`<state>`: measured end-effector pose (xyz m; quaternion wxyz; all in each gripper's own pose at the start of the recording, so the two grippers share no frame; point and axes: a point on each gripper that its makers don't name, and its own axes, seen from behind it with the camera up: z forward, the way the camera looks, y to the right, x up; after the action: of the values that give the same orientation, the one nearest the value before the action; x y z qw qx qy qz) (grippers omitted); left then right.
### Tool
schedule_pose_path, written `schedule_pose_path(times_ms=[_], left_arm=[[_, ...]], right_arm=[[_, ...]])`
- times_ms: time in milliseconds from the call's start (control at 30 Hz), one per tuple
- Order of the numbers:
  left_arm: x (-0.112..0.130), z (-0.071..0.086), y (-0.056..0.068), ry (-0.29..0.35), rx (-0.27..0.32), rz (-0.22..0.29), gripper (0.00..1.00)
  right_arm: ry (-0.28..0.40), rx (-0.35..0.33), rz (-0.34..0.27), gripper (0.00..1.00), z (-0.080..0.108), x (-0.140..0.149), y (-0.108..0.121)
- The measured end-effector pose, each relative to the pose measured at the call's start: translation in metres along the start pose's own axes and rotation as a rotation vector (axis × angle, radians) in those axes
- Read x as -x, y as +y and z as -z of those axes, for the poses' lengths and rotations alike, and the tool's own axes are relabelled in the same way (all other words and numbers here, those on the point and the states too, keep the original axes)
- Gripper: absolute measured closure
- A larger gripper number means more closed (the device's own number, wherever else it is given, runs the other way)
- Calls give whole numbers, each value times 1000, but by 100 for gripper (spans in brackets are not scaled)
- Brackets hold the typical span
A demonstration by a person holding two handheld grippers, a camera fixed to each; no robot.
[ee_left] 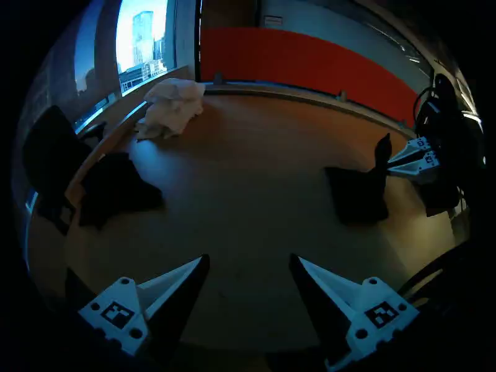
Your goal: Fold towel
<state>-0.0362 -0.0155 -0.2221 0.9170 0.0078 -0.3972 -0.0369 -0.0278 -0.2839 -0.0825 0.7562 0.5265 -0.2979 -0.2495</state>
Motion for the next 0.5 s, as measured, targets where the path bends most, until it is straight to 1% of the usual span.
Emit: schedule_pose_path(times_ms=[100, 167, 267, 367, 500], left_arm=[[1, 3, -2, 5, -4, 15, 5], [3, 5, -3, 8, -6, 24, 5], [5, 6, -5, 8, -11, 35, 5], [7, 7, -6, 8, -12, 41, 5], [8, 7, -8, 7, -12, 46, 5]], right_arm=[[-18, -30, 9, 97, -18, 3, -14], [-41, -44, 9, 97, -31, 11, -21], [-70, -58, 4, 97, -44, 21, -26], [-78, -65, -3, 97, -49, 24, -29], [-75, -61, -13, 94, -49, 22, -29]])
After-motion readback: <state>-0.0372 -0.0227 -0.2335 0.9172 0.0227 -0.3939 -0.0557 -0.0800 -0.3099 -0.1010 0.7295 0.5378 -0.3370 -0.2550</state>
